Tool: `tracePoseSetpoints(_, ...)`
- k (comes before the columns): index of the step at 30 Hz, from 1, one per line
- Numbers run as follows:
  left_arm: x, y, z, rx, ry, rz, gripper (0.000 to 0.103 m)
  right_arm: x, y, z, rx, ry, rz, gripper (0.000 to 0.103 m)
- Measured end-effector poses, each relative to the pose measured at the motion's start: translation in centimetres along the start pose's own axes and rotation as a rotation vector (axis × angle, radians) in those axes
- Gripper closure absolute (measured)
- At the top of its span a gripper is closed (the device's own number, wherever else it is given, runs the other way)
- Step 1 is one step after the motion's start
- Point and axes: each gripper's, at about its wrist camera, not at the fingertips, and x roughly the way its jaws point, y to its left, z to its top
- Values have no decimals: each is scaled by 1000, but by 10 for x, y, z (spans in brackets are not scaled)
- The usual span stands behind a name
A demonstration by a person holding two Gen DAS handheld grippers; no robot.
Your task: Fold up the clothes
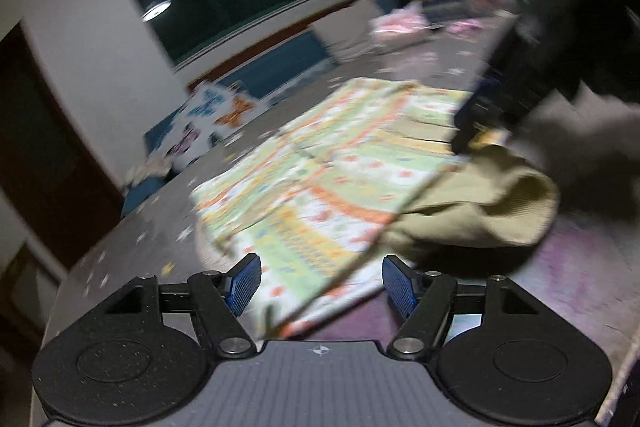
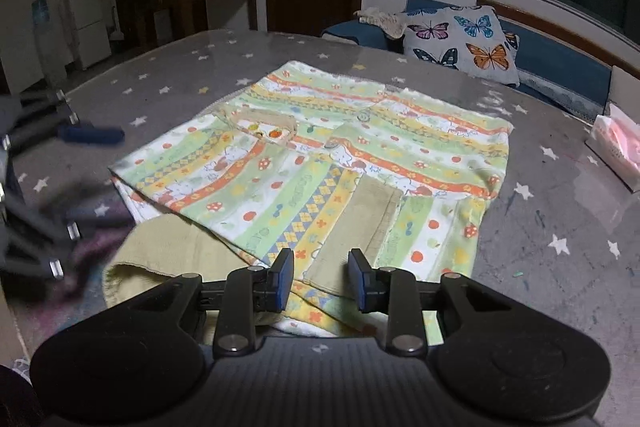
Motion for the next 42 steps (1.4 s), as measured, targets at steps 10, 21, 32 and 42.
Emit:
tracePoseSetpoints(10, 14, -32, 17, 76, -114, -126, 65, -26, -2, -15, -69, 26, -23, 60)
tracePoseSetpoints(21, 45, 35, 52, -257, -80, -189, 93, -21, 23, -17, -285, -9, -26, 45)
tracePoseSetpoints(32, 49, 57, 44, -302, -47, -187, 89, 8, 9, 4, -170, 13, 59, 81)
tracePoseSetpoints(42, -2, 41, 6, -181, -62, -136, 43, 3, 1, 26, -98, -14, 64, 88)
